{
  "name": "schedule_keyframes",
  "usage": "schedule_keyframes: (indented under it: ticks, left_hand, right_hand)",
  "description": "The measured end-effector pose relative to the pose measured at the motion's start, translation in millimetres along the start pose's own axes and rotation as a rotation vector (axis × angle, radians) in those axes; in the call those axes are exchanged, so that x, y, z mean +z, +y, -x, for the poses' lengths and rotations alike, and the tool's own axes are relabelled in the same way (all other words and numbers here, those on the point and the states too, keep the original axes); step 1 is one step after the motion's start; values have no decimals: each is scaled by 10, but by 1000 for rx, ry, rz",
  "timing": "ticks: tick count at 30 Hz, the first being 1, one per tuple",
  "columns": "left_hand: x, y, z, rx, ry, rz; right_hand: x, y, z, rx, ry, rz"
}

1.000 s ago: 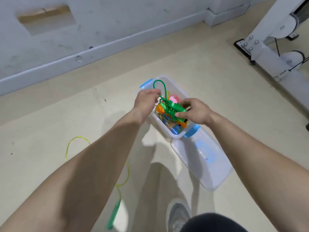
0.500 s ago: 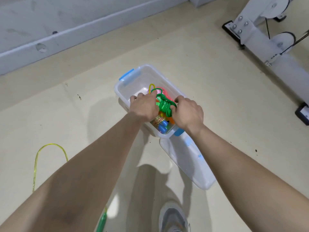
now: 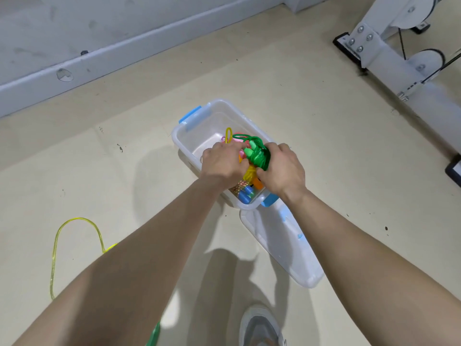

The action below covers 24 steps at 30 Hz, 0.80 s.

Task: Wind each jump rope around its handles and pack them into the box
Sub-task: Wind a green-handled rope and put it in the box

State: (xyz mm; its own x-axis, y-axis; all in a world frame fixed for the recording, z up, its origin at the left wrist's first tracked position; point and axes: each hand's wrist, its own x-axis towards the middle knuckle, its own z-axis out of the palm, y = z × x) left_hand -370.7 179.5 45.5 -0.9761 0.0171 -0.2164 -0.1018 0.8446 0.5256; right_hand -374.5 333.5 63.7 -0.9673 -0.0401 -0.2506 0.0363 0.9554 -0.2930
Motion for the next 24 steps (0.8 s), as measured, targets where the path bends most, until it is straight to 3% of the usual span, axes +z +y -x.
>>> schedule_keyframes:
  ticks: [5,13,17,24]
  left_hand:
    - [116,-18,-38,16,-223,-186]
    - [-435,-44,339,-9,-175,-109]
    - [-1020,-43,753,-118,-177,-141]
    - [-2038,-158,1786,-209,-38,-151]
  right_hand:
    - [30,46,-112,22,-103,131]
    - [-263,-245,233,24,-77,114]
    - [-729,-628,526,-68,-146,115]
    - [-1527,-1716,1215,-351,-162,178]
